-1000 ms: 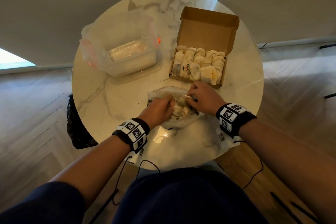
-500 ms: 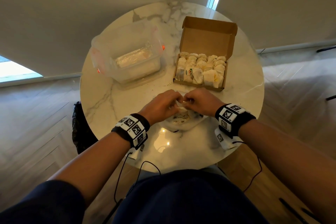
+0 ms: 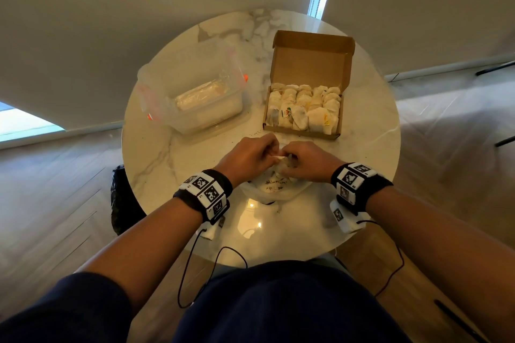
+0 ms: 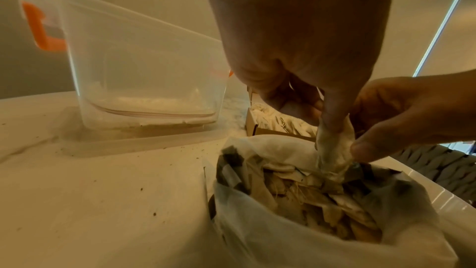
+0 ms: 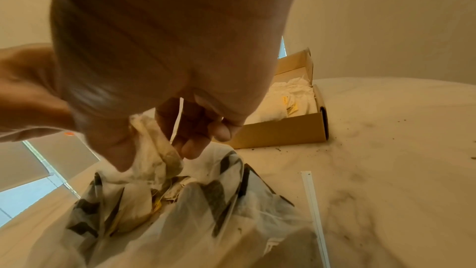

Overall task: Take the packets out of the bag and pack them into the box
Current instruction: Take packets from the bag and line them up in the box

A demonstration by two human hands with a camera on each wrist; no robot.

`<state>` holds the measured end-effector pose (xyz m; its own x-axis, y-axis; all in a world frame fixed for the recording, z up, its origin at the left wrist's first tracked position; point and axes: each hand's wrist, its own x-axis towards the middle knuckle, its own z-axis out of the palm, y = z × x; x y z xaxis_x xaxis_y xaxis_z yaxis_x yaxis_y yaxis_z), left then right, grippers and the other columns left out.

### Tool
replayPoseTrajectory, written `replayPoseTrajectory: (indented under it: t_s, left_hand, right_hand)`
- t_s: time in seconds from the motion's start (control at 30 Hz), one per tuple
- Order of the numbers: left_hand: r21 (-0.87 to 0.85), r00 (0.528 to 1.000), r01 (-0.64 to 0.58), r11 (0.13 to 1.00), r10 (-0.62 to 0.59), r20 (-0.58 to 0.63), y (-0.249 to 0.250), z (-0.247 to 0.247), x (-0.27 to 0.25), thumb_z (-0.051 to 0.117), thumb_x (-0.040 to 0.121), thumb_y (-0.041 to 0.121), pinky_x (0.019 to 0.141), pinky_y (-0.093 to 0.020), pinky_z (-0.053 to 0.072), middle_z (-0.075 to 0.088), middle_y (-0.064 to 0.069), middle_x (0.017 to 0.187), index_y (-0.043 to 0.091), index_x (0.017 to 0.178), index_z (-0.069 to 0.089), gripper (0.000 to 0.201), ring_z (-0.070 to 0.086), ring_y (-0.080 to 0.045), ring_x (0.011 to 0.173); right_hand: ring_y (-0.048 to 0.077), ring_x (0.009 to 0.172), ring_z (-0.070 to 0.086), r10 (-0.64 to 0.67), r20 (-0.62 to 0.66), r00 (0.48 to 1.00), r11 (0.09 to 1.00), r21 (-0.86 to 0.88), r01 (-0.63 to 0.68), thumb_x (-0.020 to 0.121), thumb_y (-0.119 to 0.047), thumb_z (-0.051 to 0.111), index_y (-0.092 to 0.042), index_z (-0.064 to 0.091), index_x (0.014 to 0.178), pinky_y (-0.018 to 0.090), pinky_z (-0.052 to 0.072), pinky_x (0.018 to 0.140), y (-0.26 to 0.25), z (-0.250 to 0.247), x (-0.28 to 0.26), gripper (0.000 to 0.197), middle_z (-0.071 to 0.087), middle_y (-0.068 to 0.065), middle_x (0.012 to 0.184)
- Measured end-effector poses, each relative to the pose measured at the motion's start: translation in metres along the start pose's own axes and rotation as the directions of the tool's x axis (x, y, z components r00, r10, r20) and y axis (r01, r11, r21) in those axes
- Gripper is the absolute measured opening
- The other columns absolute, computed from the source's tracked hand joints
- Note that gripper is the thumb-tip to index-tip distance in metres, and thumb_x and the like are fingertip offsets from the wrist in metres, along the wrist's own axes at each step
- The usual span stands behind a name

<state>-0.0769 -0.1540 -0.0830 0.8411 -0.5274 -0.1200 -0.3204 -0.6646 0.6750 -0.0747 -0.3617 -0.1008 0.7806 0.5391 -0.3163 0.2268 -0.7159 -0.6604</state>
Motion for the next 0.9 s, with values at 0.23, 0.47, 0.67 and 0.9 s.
replayPoseTrajectory:
  t_s: [0.23,0.47,0.67,0.9]
  left_hand:
    - [-0.007,0.992,-0.086,0.996,0.085,-0.088,0.001,-0.001,0.021,0.063,0.093,0.024,0.076,-0.016,0.044,0.06,0.009,0.103,0.021,0.108,0.059,0.016,0.056,-0.005,0.088]
    - [0.007,0.992,0.0,1.0,0.001,-0.13,0.001,0.004,0.049,0.057,0.093,0.019,0.077,-0.023,0.048,0.06,0.007,0.105,0.021,0.109,0.06,0.017,0.057,-0.008,0.088]
    - [0.032,0.989,0.102,0.994,-0.098,-0.107,-0.005,0.013,0.073,0.058,0.094,0.017,0.077,-0.018,0.04,0.055,0.005,0.106,0.014,0.11,0.063,0.017,0.055,-0.011,0.091]
    - [0.056,0.975,0.214,0.975,-0.21,-0.071,-0.018,0.023,0.089,0.057,0.093,0.017,0.085,-0.024,0.042,0.057,-0.005,0.113,0.013,0.111,0.067,0.022,0.055,-0.018,0.101]
  right_hand:
    - [0.014,0.067,0.056,0.014,-0.137,0.99,0.997,0.082,-0.003,0.094,-0.031,0.066,-0.013,0.067,0.084,0.029,0.041,0.06,0.011,-0.011,-0.005,0.021,0.063,0.002,0.073]
    - [0.01,0.065,0.05,0.075,-0.266,0.961,0.99,0.138,-0.039,0.092,-0.032,0.069,-0.024,0.064,0.079,0.028,0.038,0.062,0.028,-0.051,-0.008,0.017,0.058,-0.005,0.069]
    - [0.013,0.069,0.054,0.12,-0.332,0.935,0.991,0.099,-0.092,0.095,-0.035,0.064,-0.01,0.07,0.091,0.02,0.039,0.063,0.047,-0.081,0.007,0.025,0.064,0.002,0.077]
    - [0.018,0.077,0.055,0.175,-0.26,0.95,0.984,0.072,-0.161,0.093,-0.027,0.067,-0.011,0.068,0.097,0.026,0.036,0.067,0.069,-0.069,0.045,0.017,0.061,0.0,0.083]
